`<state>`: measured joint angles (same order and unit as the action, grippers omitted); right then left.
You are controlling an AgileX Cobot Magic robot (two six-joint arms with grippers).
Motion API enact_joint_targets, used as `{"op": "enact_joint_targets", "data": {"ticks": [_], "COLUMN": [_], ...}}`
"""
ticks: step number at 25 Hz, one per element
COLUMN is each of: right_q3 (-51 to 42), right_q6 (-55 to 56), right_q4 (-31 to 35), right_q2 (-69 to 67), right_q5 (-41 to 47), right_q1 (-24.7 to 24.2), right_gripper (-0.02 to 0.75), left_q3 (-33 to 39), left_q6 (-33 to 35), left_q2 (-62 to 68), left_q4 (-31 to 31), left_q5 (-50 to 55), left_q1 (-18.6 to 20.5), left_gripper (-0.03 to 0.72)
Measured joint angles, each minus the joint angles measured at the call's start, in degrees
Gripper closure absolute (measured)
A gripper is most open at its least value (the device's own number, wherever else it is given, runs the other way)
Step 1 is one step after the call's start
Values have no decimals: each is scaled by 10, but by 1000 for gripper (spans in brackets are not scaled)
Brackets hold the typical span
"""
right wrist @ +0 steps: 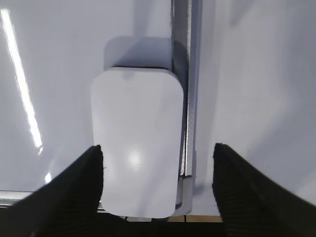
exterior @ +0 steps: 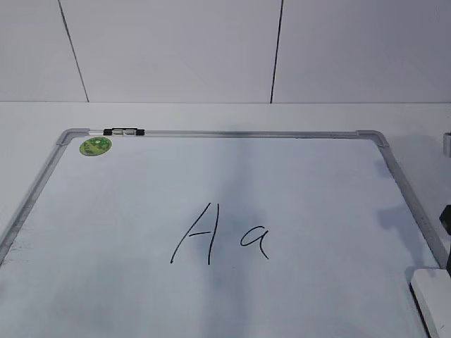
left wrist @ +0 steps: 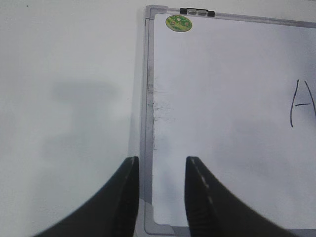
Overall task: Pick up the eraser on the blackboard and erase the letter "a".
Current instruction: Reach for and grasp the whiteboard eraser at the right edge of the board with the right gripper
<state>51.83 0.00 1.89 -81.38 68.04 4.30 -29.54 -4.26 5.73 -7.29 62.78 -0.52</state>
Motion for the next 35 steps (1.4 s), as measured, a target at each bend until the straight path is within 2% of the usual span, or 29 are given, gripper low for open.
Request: {"op": "enact_joint_targets", "data": {"ticks": [4,9,18,26,35], "right_q3": [-8,-17,-84,-91,-91], "right_q6": [15,33,60,63,63], "right_q4": [-22,-25,-19,14,17], "right_q2": [0,9,82,93,70], "right_q5": [-1,-7,-41,-54,-62], "right_q1": [33,49,50,51,51], "right_gripper": [209,211,211,211,211], "left_q3": [0,0,0,0,0], "left_q6": [0,0,0,0,0], "left_q2": [0,0,0,0,0], "left_q4": [0,0,-1,-10,-14], "left_q5": [0,0,0,0,0], "left_q1": [0,0,0,0,0], "left_gripper": [448,448,448,448,448]}}
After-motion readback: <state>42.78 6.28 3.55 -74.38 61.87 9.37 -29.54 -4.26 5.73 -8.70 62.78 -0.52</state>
